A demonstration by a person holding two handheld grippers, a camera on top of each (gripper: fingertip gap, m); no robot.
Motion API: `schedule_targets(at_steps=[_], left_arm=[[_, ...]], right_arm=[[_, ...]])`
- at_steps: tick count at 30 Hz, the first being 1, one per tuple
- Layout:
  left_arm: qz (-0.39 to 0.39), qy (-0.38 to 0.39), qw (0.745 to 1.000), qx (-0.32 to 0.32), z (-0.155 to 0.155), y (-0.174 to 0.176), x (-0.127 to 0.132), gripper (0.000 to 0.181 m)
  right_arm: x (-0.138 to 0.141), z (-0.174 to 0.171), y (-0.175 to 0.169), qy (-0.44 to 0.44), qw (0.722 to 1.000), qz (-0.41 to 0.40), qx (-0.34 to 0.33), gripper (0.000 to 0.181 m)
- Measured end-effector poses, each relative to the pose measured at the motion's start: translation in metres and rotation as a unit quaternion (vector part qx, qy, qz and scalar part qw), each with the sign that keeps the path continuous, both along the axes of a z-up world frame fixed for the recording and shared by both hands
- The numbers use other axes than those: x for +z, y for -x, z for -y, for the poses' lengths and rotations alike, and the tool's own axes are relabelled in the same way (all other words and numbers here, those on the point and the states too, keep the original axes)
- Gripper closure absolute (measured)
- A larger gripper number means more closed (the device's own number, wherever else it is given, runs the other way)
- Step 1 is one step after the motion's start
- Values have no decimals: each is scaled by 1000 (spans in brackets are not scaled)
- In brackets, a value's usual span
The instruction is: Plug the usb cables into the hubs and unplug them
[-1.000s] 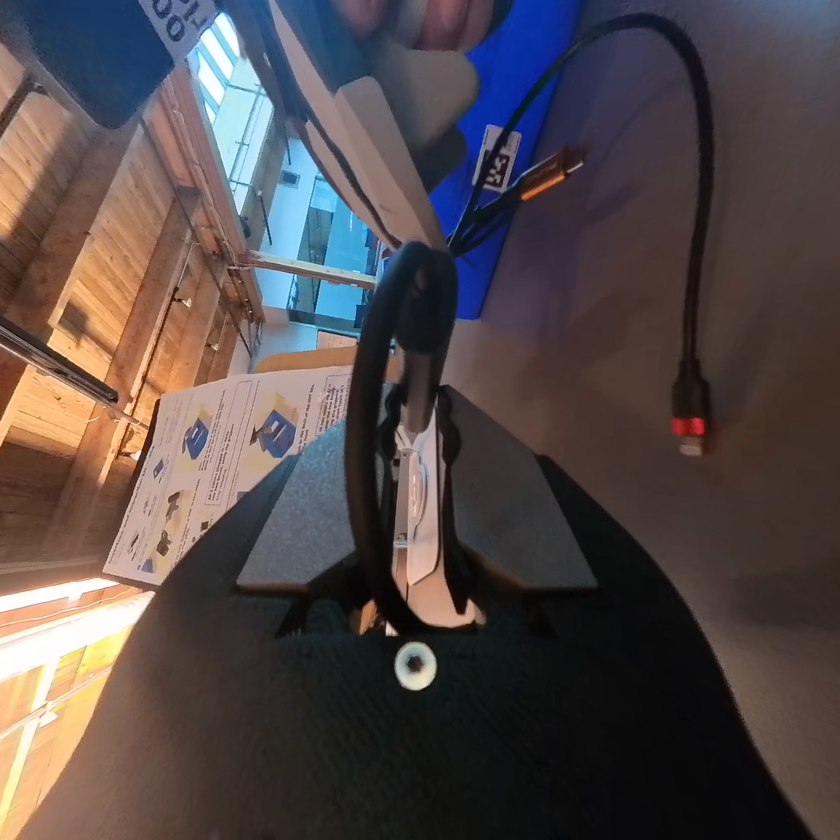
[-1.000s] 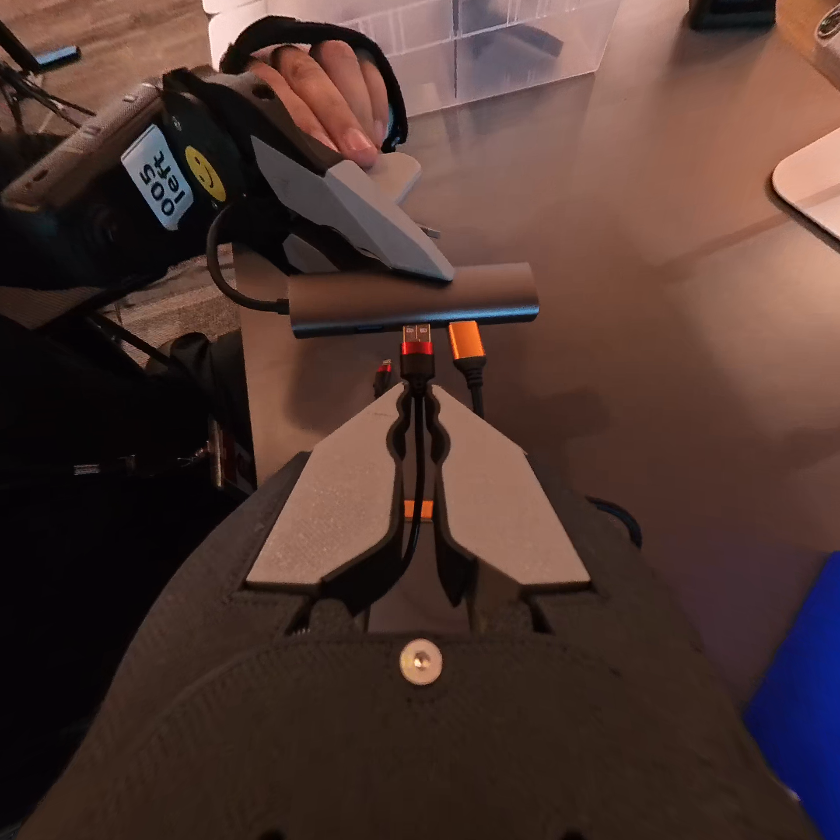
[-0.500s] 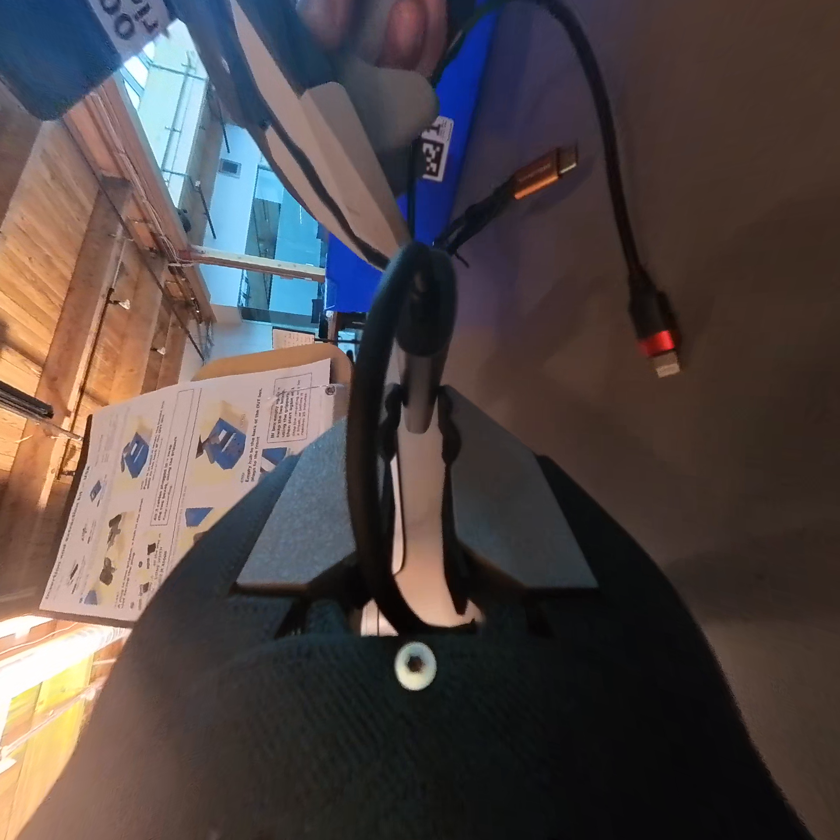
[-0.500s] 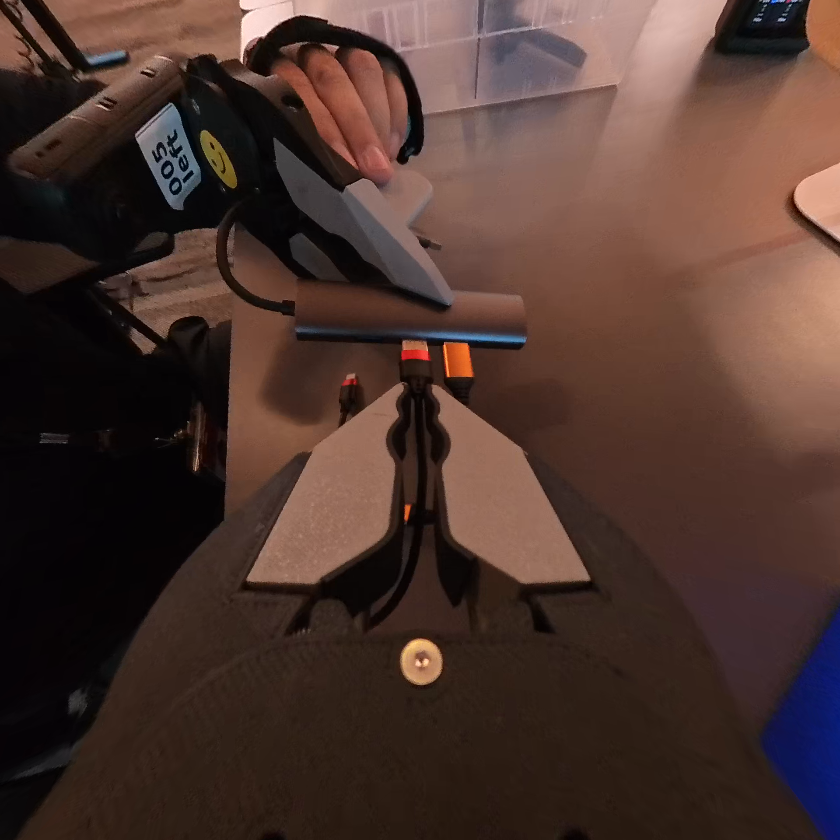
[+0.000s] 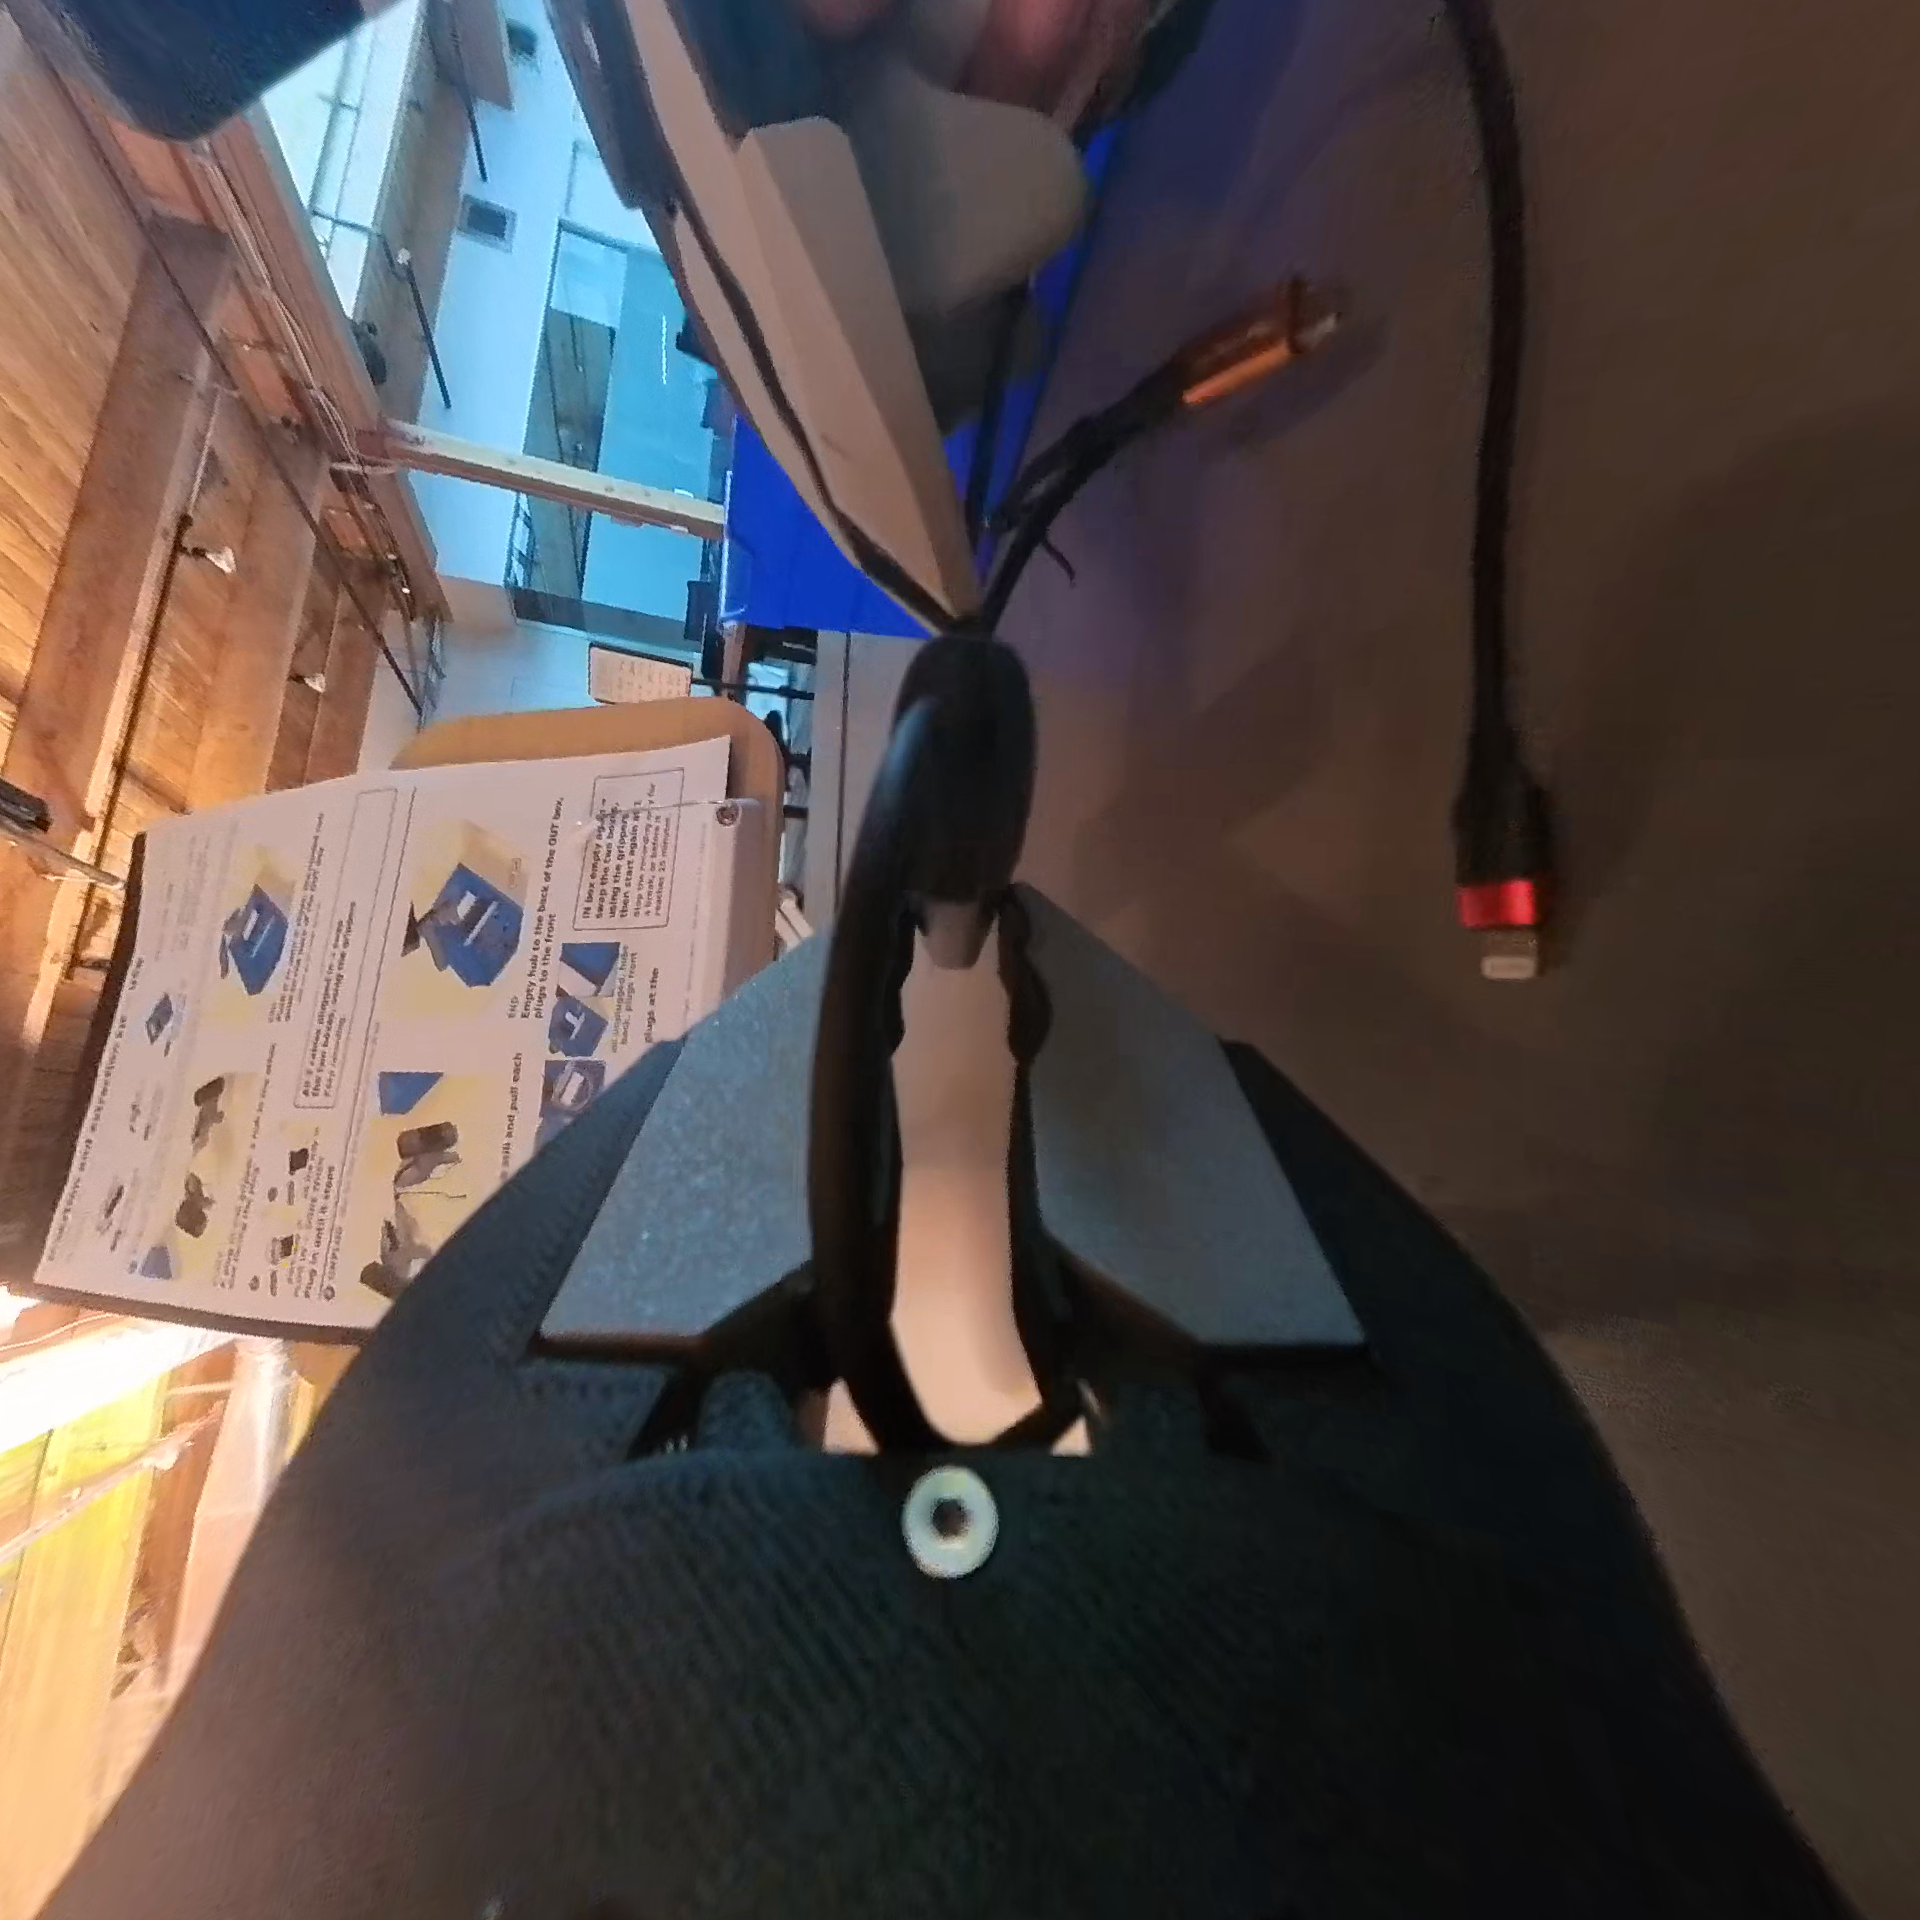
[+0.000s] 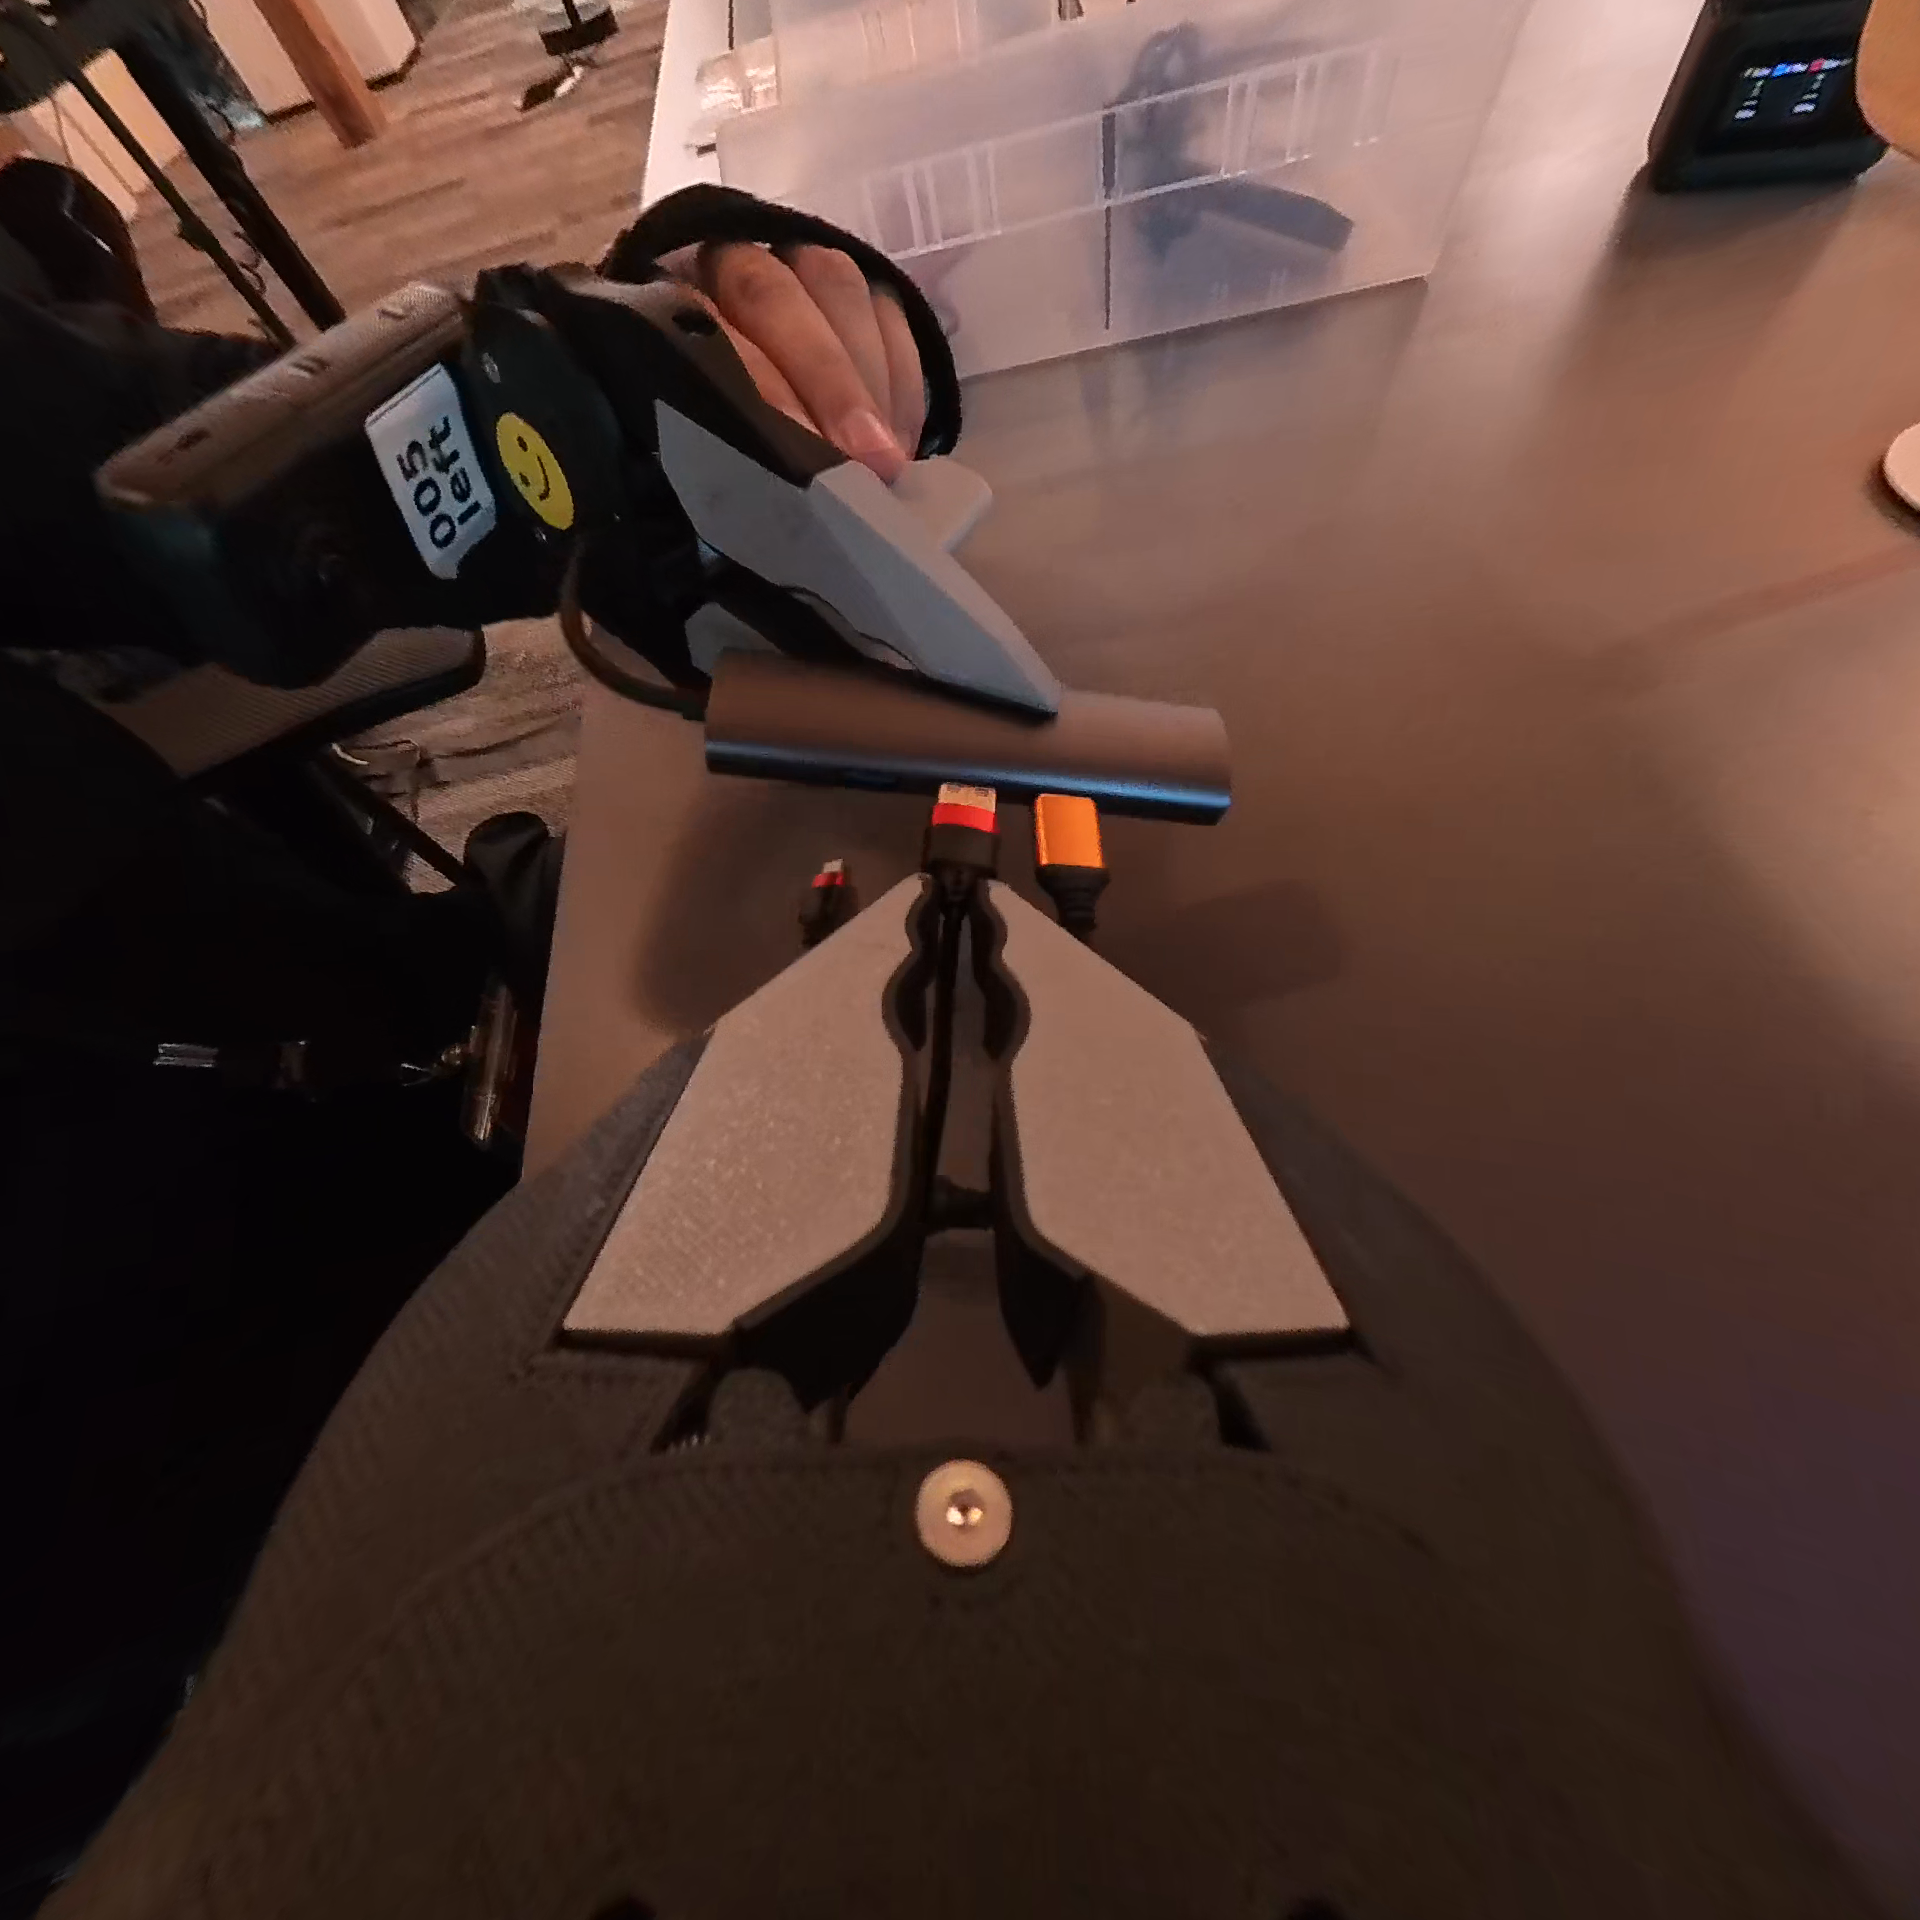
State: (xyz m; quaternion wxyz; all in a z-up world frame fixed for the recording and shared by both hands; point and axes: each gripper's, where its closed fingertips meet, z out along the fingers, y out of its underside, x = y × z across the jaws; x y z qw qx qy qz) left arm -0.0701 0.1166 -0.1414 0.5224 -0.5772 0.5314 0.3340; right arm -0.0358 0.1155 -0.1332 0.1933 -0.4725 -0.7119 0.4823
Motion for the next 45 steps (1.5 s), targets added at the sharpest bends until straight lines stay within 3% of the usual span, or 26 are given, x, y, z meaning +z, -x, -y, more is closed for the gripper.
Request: schedule_targets(at_steps=[22, 45], left_arm=[[-23, 10, 997, 74, 0, 5, -4, 167], [-7, 21, 994, 104, -2, 8, -2, 169]], right_arm=[[0, -4, 6, -22, 999, -18, -33, 178], [4, -5, 9, -41, 998, -32, -45, 179]])
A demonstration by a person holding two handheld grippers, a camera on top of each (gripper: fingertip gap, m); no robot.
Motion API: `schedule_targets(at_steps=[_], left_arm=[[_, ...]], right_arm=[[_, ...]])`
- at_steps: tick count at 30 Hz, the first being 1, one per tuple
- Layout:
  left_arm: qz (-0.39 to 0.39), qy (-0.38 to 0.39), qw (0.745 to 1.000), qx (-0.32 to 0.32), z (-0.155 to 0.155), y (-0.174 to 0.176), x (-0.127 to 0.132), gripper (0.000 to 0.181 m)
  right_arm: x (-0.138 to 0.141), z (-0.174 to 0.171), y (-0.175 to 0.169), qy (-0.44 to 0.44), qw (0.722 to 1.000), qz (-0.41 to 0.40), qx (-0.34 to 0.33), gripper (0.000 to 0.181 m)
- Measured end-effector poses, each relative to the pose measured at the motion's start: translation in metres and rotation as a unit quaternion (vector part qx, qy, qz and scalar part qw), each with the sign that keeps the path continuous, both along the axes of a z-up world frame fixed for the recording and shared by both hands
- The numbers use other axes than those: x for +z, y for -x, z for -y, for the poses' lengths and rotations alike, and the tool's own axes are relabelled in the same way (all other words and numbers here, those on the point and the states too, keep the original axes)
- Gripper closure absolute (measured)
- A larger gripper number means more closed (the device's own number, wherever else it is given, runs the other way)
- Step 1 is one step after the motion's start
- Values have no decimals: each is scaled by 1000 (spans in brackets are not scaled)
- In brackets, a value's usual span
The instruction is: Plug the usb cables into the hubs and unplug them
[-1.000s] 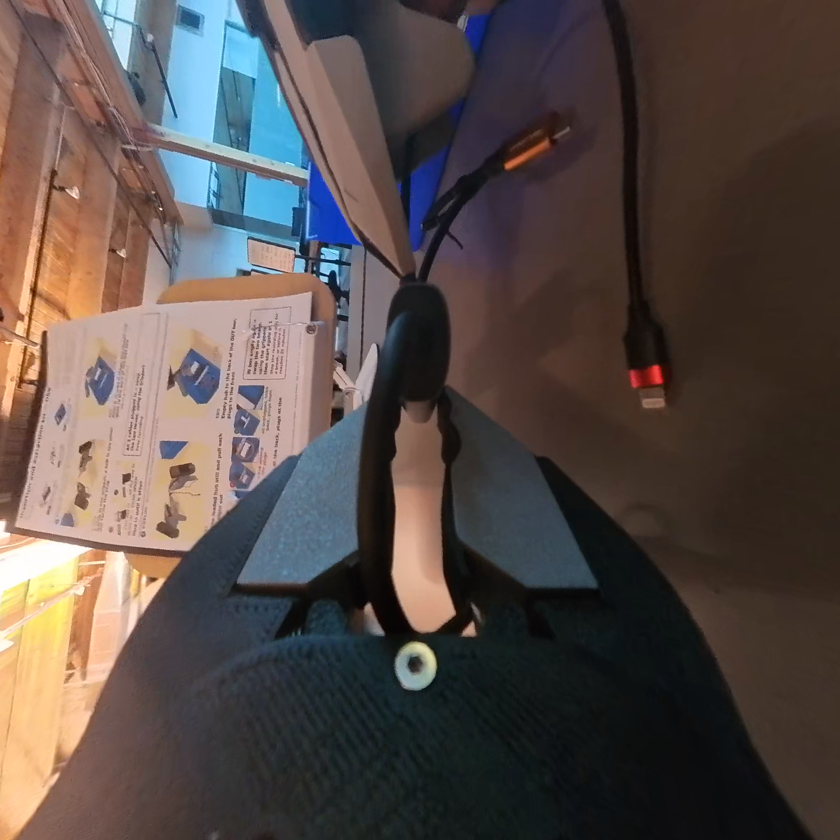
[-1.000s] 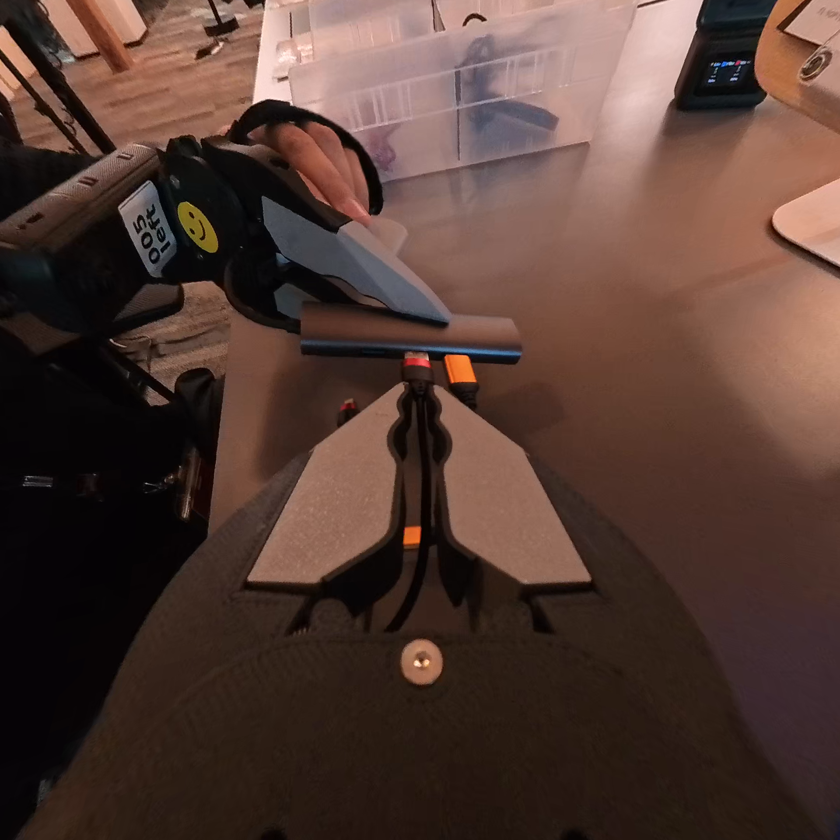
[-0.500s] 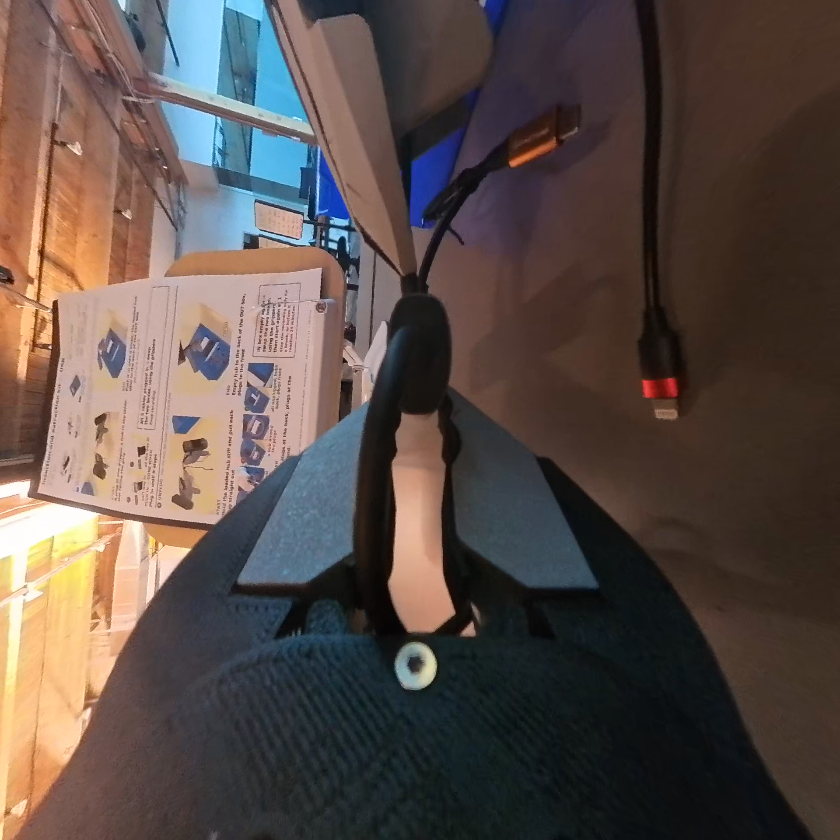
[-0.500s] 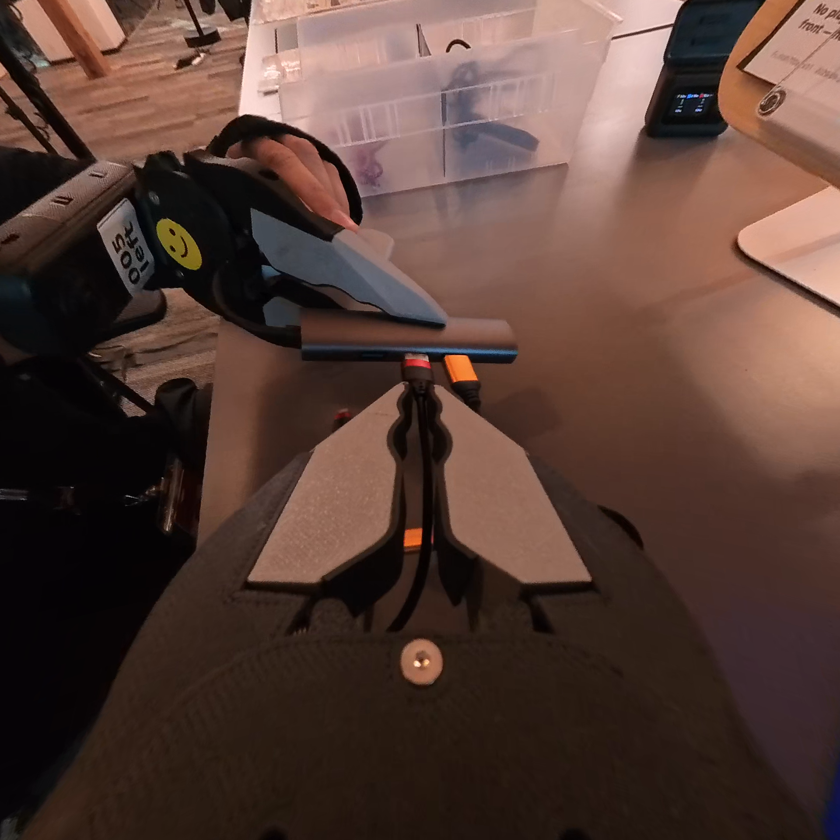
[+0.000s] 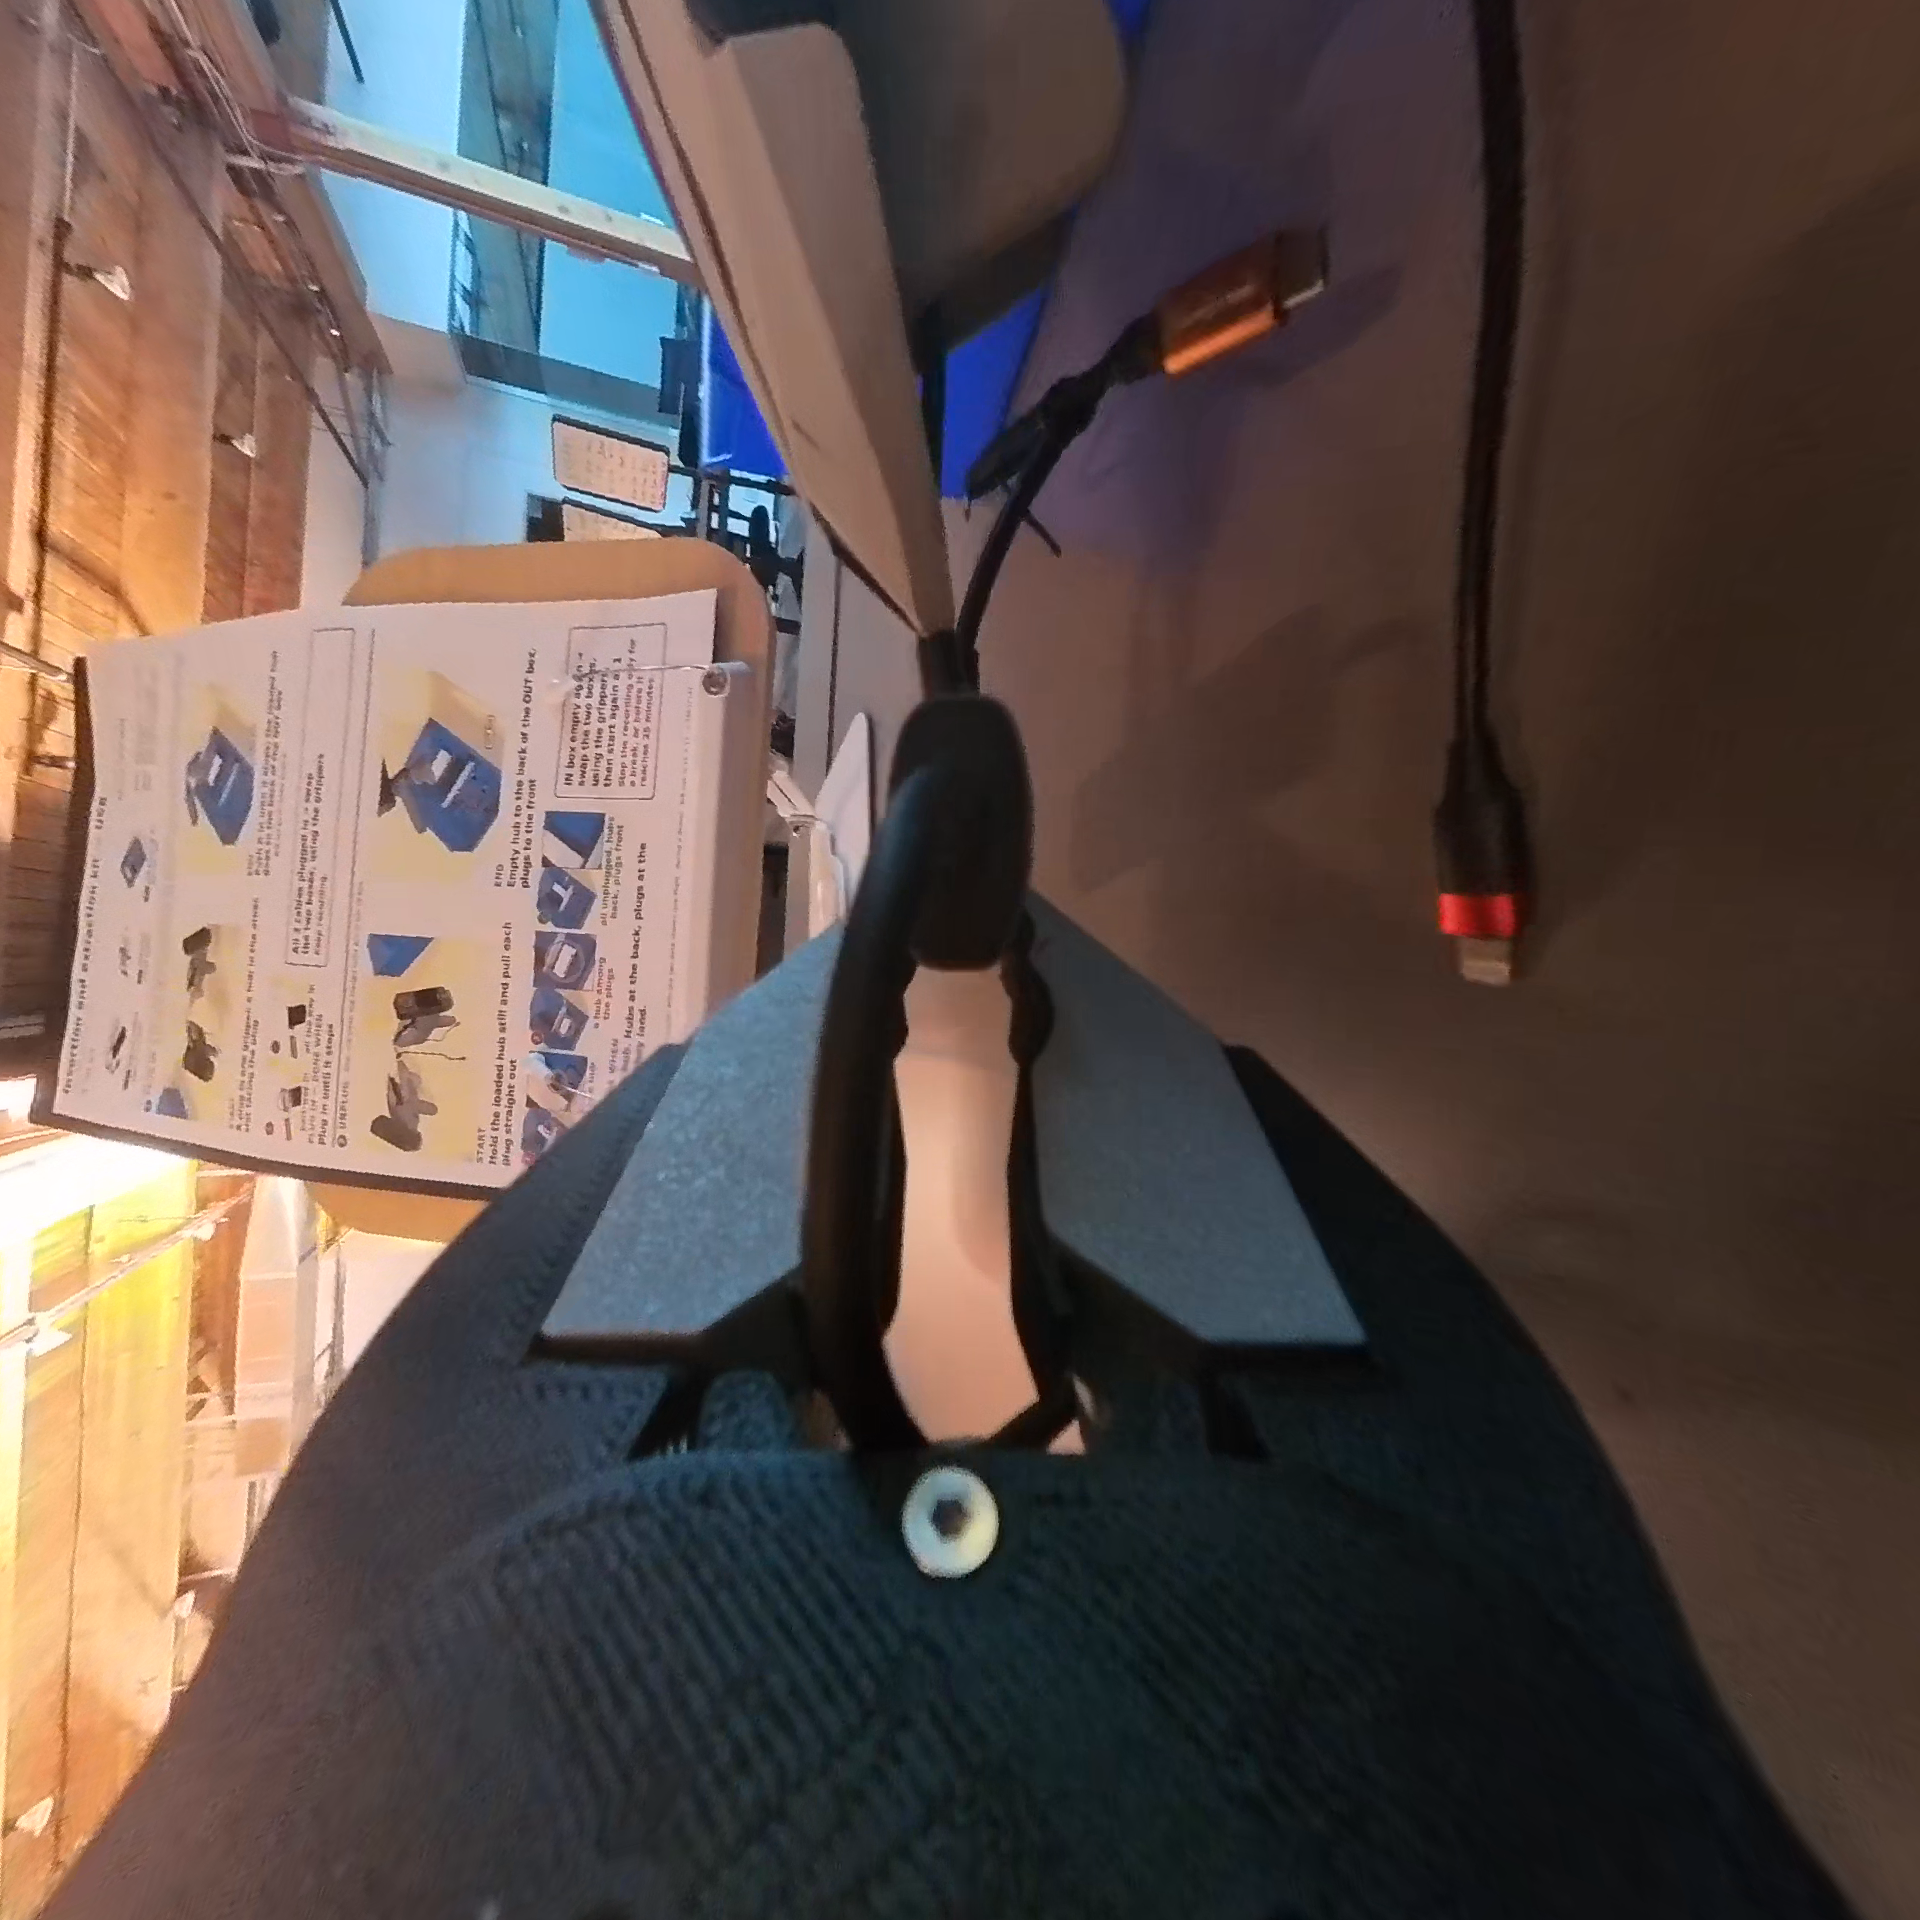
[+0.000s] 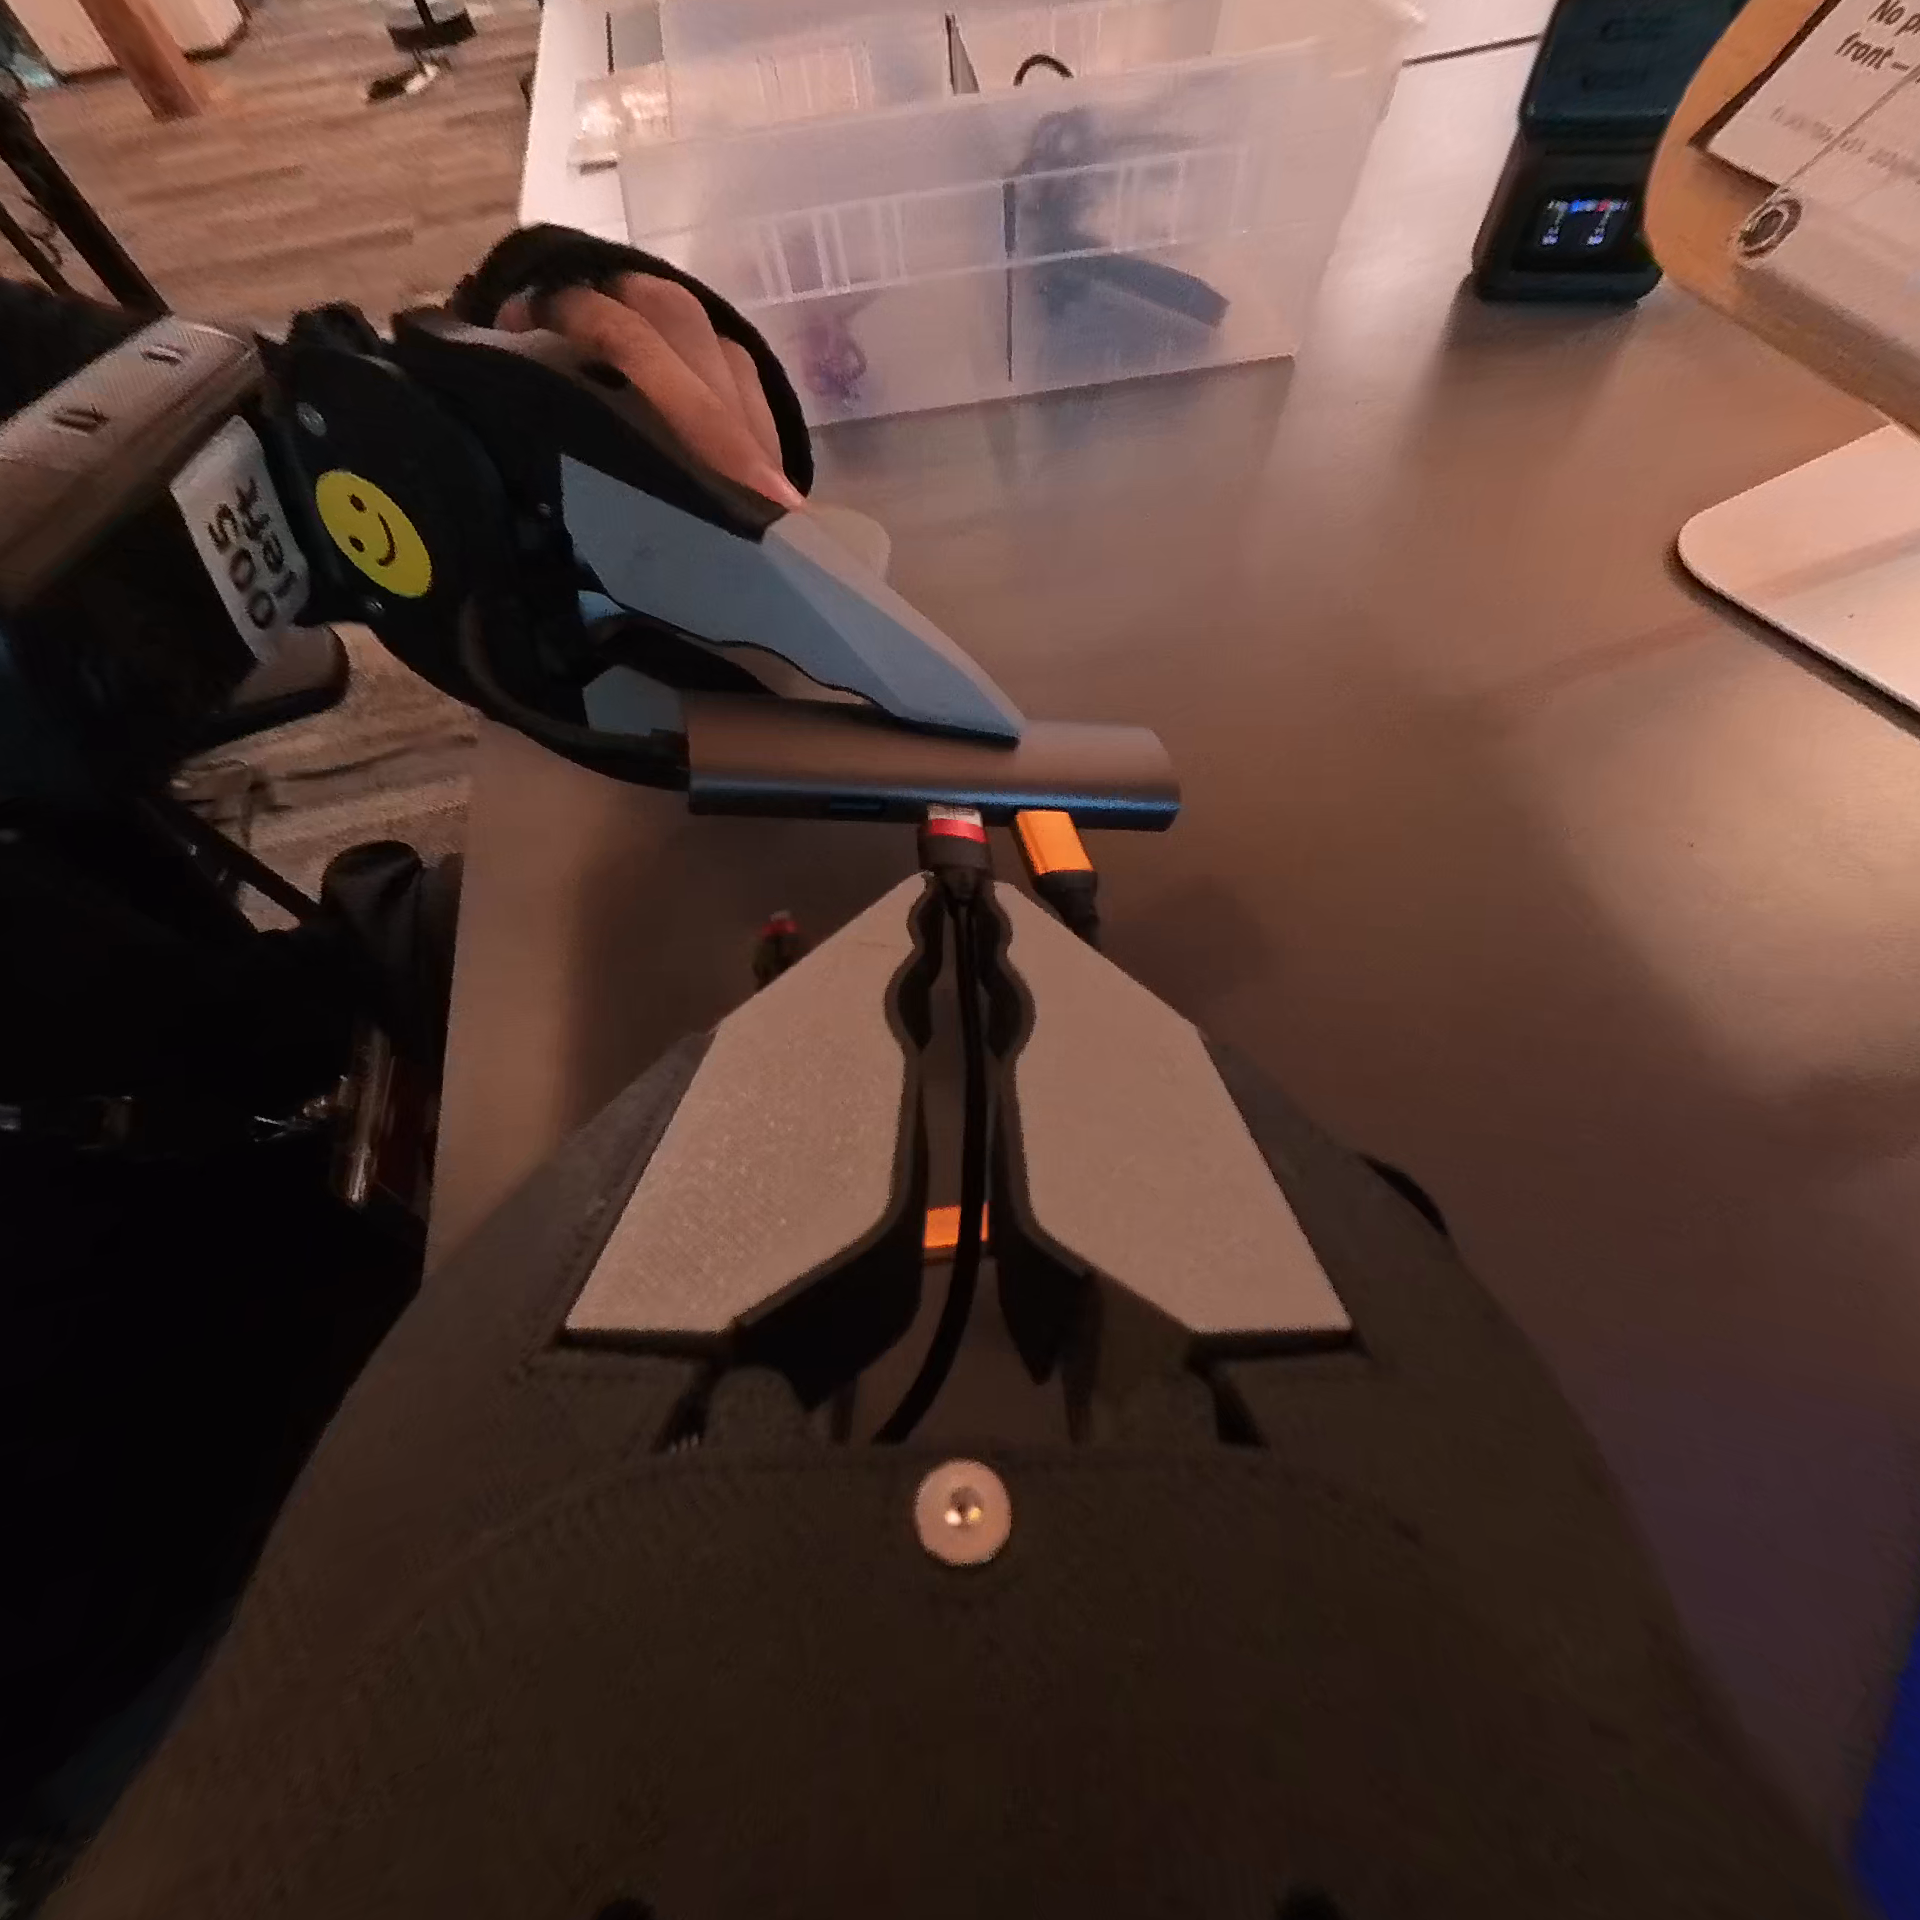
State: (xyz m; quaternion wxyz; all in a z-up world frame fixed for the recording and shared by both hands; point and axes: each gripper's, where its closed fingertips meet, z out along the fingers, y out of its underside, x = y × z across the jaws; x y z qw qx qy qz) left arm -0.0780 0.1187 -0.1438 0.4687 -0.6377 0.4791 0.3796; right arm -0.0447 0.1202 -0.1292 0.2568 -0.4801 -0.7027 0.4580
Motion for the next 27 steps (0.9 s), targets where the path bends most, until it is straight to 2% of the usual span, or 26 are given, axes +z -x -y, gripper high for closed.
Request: schedule_targets(at_steps=[3, 7, 11, 14, 16, 22, 25, 27], left_arm=[[4, 4, 1000, 1, -1, 1, -2, 168], [55, -4, 998, -11, -7, 1, 5, 167], [35, -2, 999, -34, -7, -7, 0, 167], [17, -5, 999, -42, -6, -11, -3, 166], [30, -3, 999, -40, -7, -9, -2, 167], [47, 20, 998, -34, -9, -2, -9, 166], [27, 26, 999, -23, -11, 4, -16, 166], [25, 19, 999, -25, -12, 6, -14, 167]], right_arm=[[-1, -1, 0, -2, 1000, 1, -3, 179], [12, -7, 2, 11, 999, -33, -18, 178], [12, -13, 1, -83, 994, -58, -33, 176], [3, -17, -2, -186, 980, -53, -37, 181], [2, -27, -2, -232, 969, -56, -62, 181], [18, -27, -12, -162, 983, -68, -52, 169], [2, -19, -26, -169, 985, -12, -10, 168], [-11, -13, -33, -181, 983, 36, 8, 157]])
